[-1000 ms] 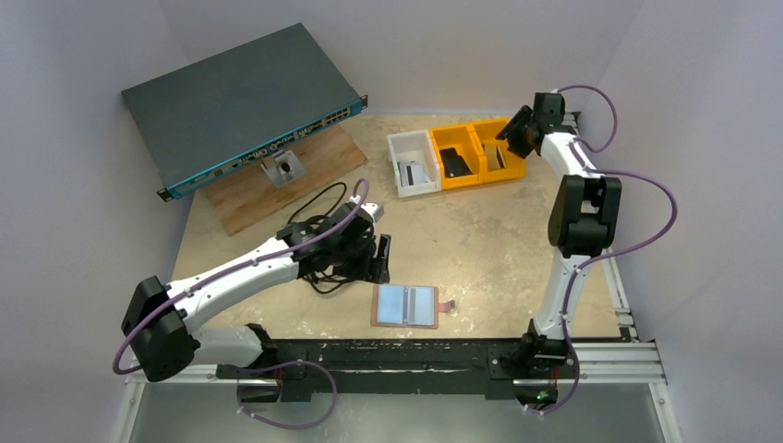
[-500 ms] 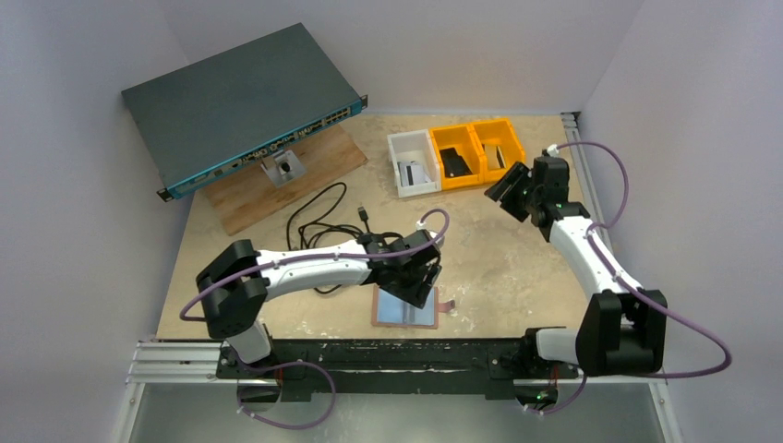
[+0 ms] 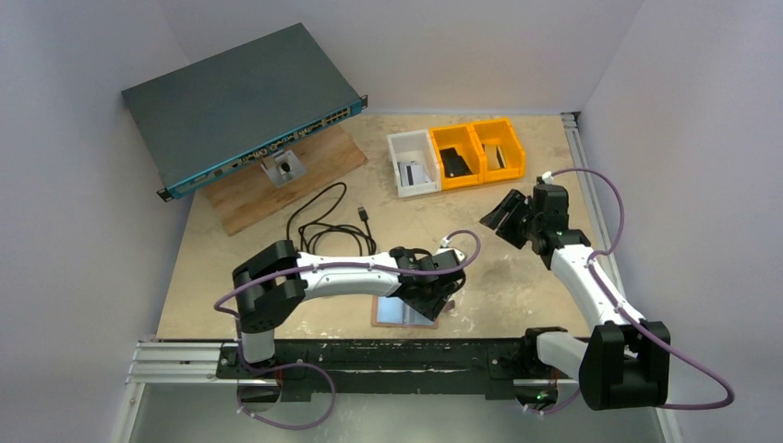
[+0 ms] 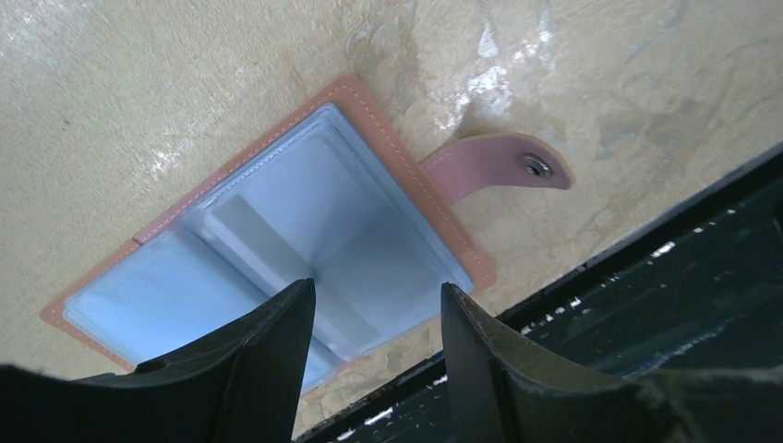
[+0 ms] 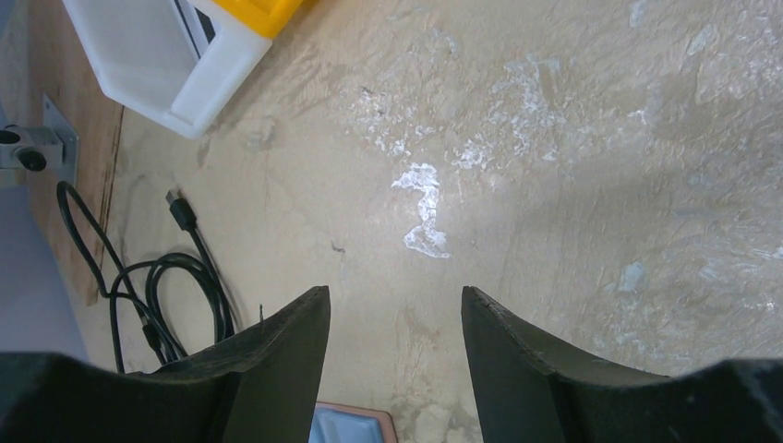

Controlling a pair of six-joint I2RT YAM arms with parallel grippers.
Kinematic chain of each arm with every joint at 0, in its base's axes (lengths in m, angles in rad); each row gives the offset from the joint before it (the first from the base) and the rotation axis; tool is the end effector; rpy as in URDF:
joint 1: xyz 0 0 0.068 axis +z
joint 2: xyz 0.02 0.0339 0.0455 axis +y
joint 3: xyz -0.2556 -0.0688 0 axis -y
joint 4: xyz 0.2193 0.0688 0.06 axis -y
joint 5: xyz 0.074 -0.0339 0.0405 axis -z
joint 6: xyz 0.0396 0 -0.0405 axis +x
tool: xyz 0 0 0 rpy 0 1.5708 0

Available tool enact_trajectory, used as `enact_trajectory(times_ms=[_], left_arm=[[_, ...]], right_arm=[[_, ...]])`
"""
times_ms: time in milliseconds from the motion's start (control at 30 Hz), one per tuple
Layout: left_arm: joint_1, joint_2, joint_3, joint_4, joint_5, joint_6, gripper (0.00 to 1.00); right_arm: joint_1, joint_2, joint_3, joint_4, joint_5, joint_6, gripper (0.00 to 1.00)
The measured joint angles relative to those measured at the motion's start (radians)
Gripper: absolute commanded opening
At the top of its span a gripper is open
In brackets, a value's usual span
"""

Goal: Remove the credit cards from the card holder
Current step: Remove the credit card from the card holder.

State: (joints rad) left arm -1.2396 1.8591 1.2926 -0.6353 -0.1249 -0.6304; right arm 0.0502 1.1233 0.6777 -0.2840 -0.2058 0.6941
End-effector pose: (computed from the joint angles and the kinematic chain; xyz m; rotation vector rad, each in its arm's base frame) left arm 0.1187 -0.3301 0.1858 0.8103 2.6867 -0.3171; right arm 0.2165 0.0190 0.2284 0.6429 2.2718 0.6105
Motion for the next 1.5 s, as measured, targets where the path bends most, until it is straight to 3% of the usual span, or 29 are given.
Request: enact_trajectory(times_ms=[133,433,733,1100,1500], left_arm=[[-0.006,0.043,0.001,0.0,-0.028,0.002,0.48],[-0.016,0.063,0.026,-0.017,-0.087,-0.004,0.28],[-0.018,0.064,0.027,-0.023,-0.118,-0.022,0.0],[0.035,-0.099,-0.124,0.019,-0.083,-0.053,0.0],[0.099,-0.243,-0.29,0.132,-0.006,-0.122,0.0]], right_arm=[[0.0,0.0,-0.017,0.0,-0.014,-0.004,0.55],[0.002,-0.001,-0.046,0.007,-0.022,-0.014,0.55],[0.05,-0.012,-0.067,0.006,-0.023,-0.014,0.55],[0.235,-0.068,-0.085,0.008,-0.035,0.013,0.53],[0.392,-0.068,-0.128,0.024,-0.051,0.073,0.31]])
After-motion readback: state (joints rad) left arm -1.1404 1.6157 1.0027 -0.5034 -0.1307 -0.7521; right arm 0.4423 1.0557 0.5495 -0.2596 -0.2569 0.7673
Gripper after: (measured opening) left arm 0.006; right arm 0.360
